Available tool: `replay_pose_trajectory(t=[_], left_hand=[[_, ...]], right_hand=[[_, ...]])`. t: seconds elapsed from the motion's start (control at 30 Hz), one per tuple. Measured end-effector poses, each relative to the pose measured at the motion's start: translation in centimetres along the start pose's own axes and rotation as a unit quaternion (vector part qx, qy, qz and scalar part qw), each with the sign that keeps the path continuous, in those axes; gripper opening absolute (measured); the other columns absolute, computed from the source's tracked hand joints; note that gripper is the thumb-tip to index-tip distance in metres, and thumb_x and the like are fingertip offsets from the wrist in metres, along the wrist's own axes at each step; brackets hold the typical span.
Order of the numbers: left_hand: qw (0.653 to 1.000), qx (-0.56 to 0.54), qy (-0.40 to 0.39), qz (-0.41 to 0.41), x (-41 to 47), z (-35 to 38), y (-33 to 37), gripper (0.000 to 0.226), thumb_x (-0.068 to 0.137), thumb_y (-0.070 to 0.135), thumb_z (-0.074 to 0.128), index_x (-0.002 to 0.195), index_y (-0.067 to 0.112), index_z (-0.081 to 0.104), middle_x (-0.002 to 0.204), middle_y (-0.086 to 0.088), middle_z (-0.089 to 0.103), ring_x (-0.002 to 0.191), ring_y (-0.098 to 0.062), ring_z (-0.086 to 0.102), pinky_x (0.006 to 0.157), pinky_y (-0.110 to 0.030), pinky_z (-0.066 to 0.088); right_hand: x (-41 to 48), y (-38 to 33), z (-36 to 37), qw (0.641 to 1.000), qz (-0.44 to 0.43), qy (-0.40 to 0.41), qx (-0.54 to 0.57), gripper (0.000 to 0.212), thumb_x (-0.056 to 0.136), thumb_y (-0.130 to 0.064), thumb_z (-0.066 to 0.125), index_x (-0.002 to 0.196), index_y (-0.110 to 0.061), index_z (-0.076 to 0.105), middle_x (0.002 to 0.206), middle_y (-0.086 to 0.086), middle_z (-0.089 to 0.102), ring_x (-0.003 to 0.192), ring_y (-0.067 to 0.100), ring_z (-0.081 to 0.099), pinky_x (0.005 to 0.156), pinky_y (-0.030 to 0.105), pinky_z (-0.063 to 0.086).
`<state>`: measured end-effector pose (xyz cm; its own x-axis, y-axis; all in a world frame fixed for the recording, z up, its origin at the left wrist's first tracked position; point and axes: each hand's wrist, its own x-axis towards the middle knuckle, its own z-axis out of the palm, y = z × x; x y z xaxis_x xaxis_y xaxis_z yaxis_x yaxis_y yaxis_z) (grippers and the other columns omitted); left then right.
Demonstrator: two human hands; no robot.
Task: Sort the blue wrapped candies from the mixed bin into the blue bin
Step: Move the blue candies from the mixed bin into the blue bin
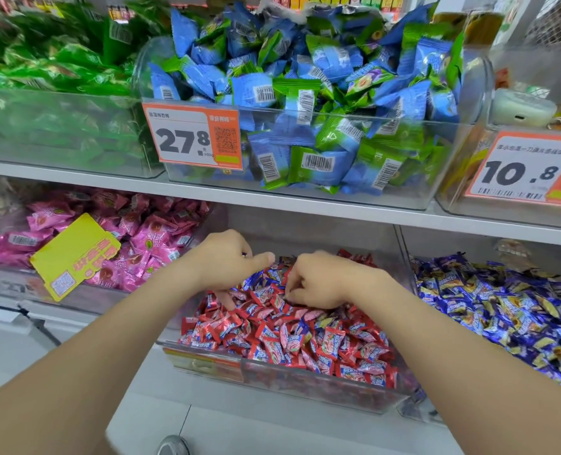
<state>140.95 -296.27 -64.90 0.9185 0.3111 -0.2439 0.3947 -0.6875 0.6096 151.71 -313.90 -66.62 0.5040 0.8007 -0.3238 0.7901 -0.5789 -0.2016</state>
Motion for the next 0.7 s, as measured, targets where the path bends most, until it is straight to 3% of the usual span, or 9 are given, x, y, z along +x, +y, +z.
replay_pose_trajectory(t=[0.07,0.13,0.2,0.27,0.4,0.47,0.53,0.63,0.7], left_hand=[[1.000,-0.026,-0.005,0.001,-0.3,0.2,0.1,0.053,0.093,0.045,0.076,0.076,0.001,0.052,0.070,-0.017,0.060,0.058,-0.031,0.075,0.051,-0.037,0.062],[0.999,-0.021,0.012,0.021,-0.3,0.3,0.0,0.032,0.088,0.026,0.083,0.082,0.000,0.065,0.084,-0.015,0.068,0.064,-0.028,0.076,0.054,-0.037,0.064],[0.999,-0.015,-0.003,0.044,-0.3,0.4,-0.1,0.011,0.086,0.009,0.081,0.091,0.008,0.071,0.093,-0.015,0.070,0.074,-0.026,0.076,0.056,-0.037,0.064],[0.996,-0.036,-0.060,0.061,-0.3,0.6,0.0,0.017,0.090,0.002,0.071,0.101,0.015,0.072,0.093,-0.015,0.072,0.076,-0.023,0.073,0.059,-0.037,0.064],[0.988,0.006,-0.091,0.123,-1.1,0.9,1.2,0.018,0.095,0.020,0.066,0.088,0.030,0.080,0.081,-0.007,0.068,0.061,-0.015,0.056,0.055,-0.026,0.056],[0.977,0.032,-0.147,0.152,-1.7,1.0,1.6,0.012,0.093,0.030,0.071,0.089,0.035,0.080,0.092,-0.014,0.071,0.065,-0.020,0.058,0.060,-0.034,0.060],[0.966,0.045,-0.201,0.160,-2.6,1.1,1.6,0.003,0.087,0.039,0.079,0.089,0.037,0.081,0.090,-0.004,0.074,0.075,-0.029,0.065,0.072,-0.045,0.064],[0.955,0.082,-0.222,0.177,-3.3,1.4,1.7,0.017,0.076,0.048,0.089,0.084,0.036,0.082,0.078,0.004,0.073,0.070,-0.018,0.063,0.069,-0.049,0.061],[0.950,0.106,-0.219,0.198,-3.3,1.9,1.9,0.019,0.074,0.045,0.092,0.088,0.036,0.082,0.073,-0.001,0.068,0.061,-0.009,0.055,0.063,-0.042,0.053]], right_hand=[[-0.5,0.1,-0.6,0.998,0.001,0.038,0.045,0.019,0.093,-0.033,0.065,0.098,-0.027,0.083,0.078,-0.010,0.074,0.072,0.013,0.065,0.072,0.034,0.059],[-1.1,0.2,-1.2,0.995,0.011,0.067,0.071,0.023,0.092,-0.033,0.061,0.089,-0.022,0.080,0.064,-0.008,0.066,0.059,0.010,0.056,0.064,0.033,0.054],[-1.9,0.5,-1.6,0.991,0.023,0.092,0.090,0.033,0.092,-0.036,0.056,0.072,-0.012,0.065,0.057,-0.001,0.051,0.055,0.016,0.045,0.058,0.035,0.046],[-2.9,0.7,-1.7,0.987,0.027,0.107,0.118,0.040,0.094,-0.038,0.053,0.062,-0.016,0.043,0.058,0.001,0.037,0.055,0.017,0.033,0.055,0.035,0.033],[-4.9,1.2,-1.1,0.987,-0.010,0.130,0.095,0.061,0.095,-0.062,0.064,0.061,-0.013,0.049,0.053,-0.003,0.047,0.051,0.012,0.041,0.058,0.032,0.042],[-5.7,1.5,-0.6,0.989,-0.022,0.118,0.086,0.049,0.089,-0.063,0.071,0.070,-0.019,0.067,0.064,-0.005,0.065,0.063,0.010,0.057,0.069,0.034,0.053],[-6.2,1.5,-0.3,0.991,-0.035,0.088,0.095,0.029,0.090,-0.057,0.074,0.084,-0.029,0.078,0.072,-0.007,0.071,0.071,0.010,0.064,0.075,0.035,0.055],[-6.4,0.6,0.4,0.993,-0.059,0.087,0.061,0.025,0.096,-0.055,0.069,0.103,-0.034,0.079,0.067,-0.011,0.060,0.069,0.001,0.052,0.074,0.033,0.046],[-6.2,-0.1,1.1,0.994,-0.066,0.074,0.044,0.022,0.095,-0.052,0.069,0.101,-0.033,0.079,0.065,-0.011,0.057,0.067,0.000,0.048,0.073,0.034,0.048]])
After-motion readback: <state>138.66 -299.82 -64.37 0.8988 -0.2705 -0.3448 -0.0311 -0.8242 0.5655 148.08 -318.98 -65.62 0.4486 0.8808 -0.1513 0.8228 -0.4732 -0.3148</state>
